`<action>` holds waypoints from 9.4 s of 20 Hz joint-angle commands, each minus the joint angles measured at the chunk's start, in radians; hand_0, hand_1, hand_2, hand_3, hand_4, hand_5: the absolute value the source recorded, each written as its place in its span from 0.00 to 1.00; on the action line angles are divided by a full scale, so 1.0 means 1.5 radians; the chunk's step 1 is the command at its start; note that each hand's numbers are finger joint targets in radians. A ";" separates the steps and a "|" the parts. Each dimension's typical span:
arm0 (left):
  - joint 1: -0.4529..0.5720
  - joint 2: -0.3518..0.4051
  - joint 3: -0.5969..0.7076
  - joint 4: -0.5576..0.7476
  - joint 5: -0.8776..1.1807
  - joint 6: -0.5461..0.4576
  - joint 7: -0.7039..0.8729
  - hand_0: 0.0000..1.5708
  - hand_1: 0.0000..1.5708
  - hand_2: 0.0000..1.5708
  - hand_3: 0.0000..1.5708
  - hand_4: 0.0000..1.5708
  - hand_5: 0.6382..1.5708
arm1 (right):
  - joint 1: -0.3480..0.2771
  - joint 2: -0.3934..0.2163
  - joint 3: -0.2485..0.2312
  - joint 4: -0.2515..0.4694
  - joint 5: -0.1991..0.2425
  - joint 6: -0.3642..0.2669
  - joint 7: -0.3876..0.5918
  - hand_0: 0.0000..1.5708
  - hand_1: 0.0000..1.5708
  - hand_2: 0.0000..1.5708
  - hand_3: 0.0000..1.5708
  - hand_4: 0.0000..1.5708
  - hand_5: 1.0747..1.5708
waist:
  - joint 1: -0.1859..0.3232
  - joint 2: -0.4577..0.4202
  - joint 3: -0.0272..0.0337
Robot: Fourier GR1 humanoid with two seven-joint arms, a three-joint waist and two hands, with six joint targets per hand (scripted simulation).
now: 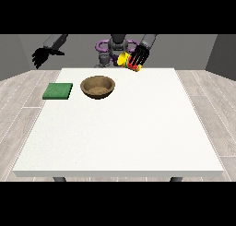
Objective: Pick the cup and pour the ball into the bowl, then pick the bowl and place it on the pad
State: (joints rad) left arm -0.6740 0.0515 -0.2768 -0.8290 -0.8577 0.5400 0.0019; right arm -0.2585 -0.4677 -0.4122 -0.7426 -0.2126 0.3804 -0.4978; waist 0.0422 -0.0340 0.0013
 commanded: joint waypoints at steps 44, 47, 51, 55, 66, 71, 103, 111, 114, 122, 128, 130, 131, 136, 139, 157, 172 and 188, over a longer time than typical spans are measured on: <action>-0.200 -0.034 -0.316 -0.125 -0.508 -0.400 0.209 0.97 0.97 1.00 1.00 0.76 0.88 | -0.165 0.005 0.027 0.117 0.010 -0.032 0.025 0.00 0.00 0.00 0.00 0.27 0.97 | -0.011 0.058 -0.0005; -0.146 -0.034 -0.220 -0.185 -0.386 -0.316 0.211 0.00 0.00 1.00 1.00 0.84 0.78 | -0.153 0.011 0.014 0.122 -0.001 -0.039 0.031 0.00 0.00 0.00 0.00 0.27 0.97 | 0.036 0.058 -0.0016; -0.124 0.006 -0.092 -0.237 -0.295 -0.234 0.197 0.26 0.26 1.00 1.00 0.64 0.99 | -0.138 -0.006 0.001 0.127 -0.010 -0.041 0.039 0.00 0.00 0.00 0.00 0.29 0.97 | 0.089 0.065 -0.0025; -0.040 0.016 -0.015 -0.253 -0.158 -0.186 0.124 0.31 0.31 1.00 0.99 0.56 0.99 | -0.166 0.001 -0.013 0.111 -0.027 -0.068 0.054 0.00 0.00 0.00 0.00 0.30 0.97 | 0.118 0.104 -0.0036; -0.029 -0.034 0.166 -0.272 0.247 -0.191 -0.073 0.18 0.18 0.00 0.00 0.53 0.99 | -0.232 0.082 0.011 0.061 -0.038 -0.090 0.054 0.00 0.00 0.00 0.00 0.25 1.00 | 0.078 0.251 -0.0032; 0.012 -0.020 0.230 -0.208 0.350 -0.218 -0.143 0.00 0.00 0.00 0.00 0.00 0.94 | -0.218 0.099 0.057 0.031 -0.013 -0.091 0.101 0.00 0.00 0.00 0.00 0.19 0.96 | 0.017 0.213 -0.0018; 0.065 0.017 0.219 -0.228 0.395 -0.300 -0.136 0.00 0.00 0.00 0.00 0.00 0.99 | -0.243 0.237 0.078 0.108 -0.030 -0.196 0.093 0.00 0.00 0.00 0.00 0.24 0.96 | 0.046 0.145 -0.0008; 0.067 0.025 0.207 -0.277 0.399 -0.322 -0.119 0.00 0.00 0.00 0.00 0.00 1.00 | -0.193 0.195 0.101 0.183 0.028 -0.267 0.121 1.00 1.00 1.00 1.00 0.61 0.97 | 0.090 0.174 -0.0014; 0.063 0.023 0.201 -0.284 0.400 -0.330 -0.119 0.00 0.00 0.00 0.00 0.00 1.00 | -0.203 0.192 0.103 0.188 0.038 -0.304 0.142 1.00 1.00 1.00 1.00 0.67 0.96 | 0.103 0.172 -0.0013; 0.110 0.021 0.232 -0.251 0.410 -0.302 -0.114 0.00 0.00 0.00 0.00 0.00 1.00 | -0.258 0.164 0.136 0.163 0.063 -0.338 0.271 1.00 1.00 1.00 1.00 0.65 0.96 | 0.048 0.091 -0.0009; 0.103 0.086 0.306 -0.171 0.452 -0.330 -0.167 0.00 0.00 0.00 0.00 0.00 1.00 | -0.327 0.139 0.131 0.105 0.027 -0.285 0.410 1.00 1.00 1.00 1.00 0.67 0.96 | -0.014 0.083 -0.0012; 0.087 0.083 0.307 -0.173 0.440 -0.301 -0.158 0.00 0.00 0.00 0.00 0.00 1.00 | -0.318 0.128 0.135 0.092 0.034 -0.290 0.409 1.00 1.00 1.00 1.00 0.68 0.96 | -0.024 0.078 -0.0010; 0.115 0.069 0.297 -0.165 0.431 -0.287 -0.164 0.00 0.00 0.00 0.00 0.00 1.00 | -0.295 0.124 0.136 0.084 0.029 -0.269 0.412 1.00 1.00 1.00 1.00 0.68 0.98 | -0.032 0.065 -0.0009; 0.094 0.067 0.276 -0.226 0.436 -0.304 -0.163 0.00 0.00 0.00 0.00 0.00 1.00 | -0.295 0.012 0.049 0.115 -0.032 -0.194 0.360 1.00 1.00 1.00 1.00 0.68 0.98 | 0.011 0.145 -0.0003; 0.118 0.054 0.275 -0.211 0.432 -0.287 -0.196 0.00 0.00 0.00 0.00 0.00 0.99 | -0.282 -0.011 0.045 0.112 -0.042 -0.158 0.374 1.00 1.00 1.00 1.00 0.69 0.98 | -0.007 0.139 -0.0006; 0.084 0.029 0.218 -0.383 0.367 -0.205 -0.196 0.00 0.00 0.00 0.00 0.00 0.99 | -0.271 -0.188 -0.019 0.224 -0.044 -0.020 0.180 1.00 1.00 1.00 0.00 0.66 1.00 | 0.008 0.356 0.0007; 0.132 0.003 0.179 -0.446 0.362 -0.219 -0.131 0.00 0.00 0.00 0.00 0.00 1.00 | -0.333 -0.226 -0.041 0.290 -0.069 -0.011 0.274 1.00 1.00 1.00 0.17 0.47 1.00 | 0.010 0.299 -0.0006; 0.160 0.020 0.183 -0.551 0.371 -0.234 -0.098 0.00 0.00 0.00 0.00 0.00 0.99 | -0.287 -0.275 0.006 0.297 0.011 -0.088 0.209 0.23 0.23 0.33 0.39 0.00 0.87 | 0.017 0.346 -0.0001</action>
State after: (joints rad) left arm -0.4485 0.1037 0.0144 -1.6432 -0.2811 0.1640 -0.1466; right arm -0.6726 -0.8465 -0.4143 -0.2931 -0.2183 0.3009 -0.1981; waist 0.0671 0.4782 0.0015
